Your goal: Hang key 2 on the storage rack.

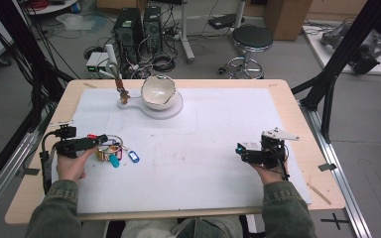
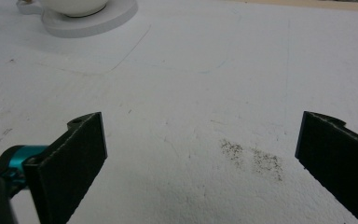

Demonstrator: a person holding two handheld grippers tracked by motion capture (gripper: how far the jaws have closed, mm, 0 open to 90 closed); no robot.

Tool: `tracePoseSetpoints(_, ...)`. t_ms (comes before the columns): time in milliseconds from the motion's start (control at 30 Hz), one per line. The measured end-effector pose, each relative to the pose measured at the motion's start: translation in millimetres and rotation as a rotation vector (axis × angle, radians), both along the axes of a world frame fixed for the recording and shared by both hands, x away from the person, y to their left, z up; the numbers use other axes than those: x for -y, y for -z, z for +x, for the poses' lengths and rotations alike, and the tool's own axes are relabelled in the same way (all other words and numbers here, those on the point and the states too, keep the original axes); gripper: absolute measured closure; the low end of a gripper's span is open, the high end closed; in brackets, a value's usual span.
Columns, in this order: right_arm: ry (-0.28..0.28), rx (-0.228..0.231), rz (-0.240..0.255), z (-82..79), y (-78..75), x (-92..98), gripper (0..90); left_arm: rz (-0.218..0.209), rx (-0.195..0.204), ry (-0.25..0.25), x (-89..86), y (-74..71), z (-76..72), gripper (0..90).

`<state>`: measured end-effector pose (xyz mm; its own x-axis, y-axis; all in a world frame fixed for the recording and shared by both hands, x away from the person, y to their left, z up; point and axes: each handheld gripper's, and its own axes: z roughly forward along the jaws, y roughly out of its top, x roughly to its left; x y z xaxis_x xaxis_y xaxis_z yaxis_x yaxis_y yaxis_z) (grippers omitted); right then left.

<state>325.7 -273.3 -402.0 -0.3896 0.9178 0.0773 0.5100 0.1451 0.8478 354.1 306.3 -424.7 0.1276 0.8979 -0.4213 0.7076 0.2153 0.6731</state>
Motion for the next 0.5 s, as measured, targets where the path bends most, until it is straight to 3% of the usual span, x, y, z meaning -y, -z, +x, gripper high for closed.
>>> tracePoseSetpoints(100, -0.004, -0.007, -0.001, 0.4, 0.7, -1.5, 0.9, 0.076, -0.038, -0.022, 8.1, -3.3, 3.7, 8.0)
tracePoseSetpoints(200, -0.011, -0.006, -0.007, 0.1, 0.9, -2.5, 0.9, 0.082, -0.048, -0.028, 14.0, -3.8, 6.4, 9.6)
tracePoseSetpoints(333, -0.010, -0.006, -0.001, -0.7, 0.8, -1.7, 0.9, 0.099, -0.095, -0.023, 14.3, -0.2, 10.0, 12.0)
tracePoseSetpoints(500, -0.010, -0.008, 0.000, -1.1, 1.1, -0.9, 0.9, 0.075, -0.104, -0.016, 12.5, -0.4, 10.4, 22.8)
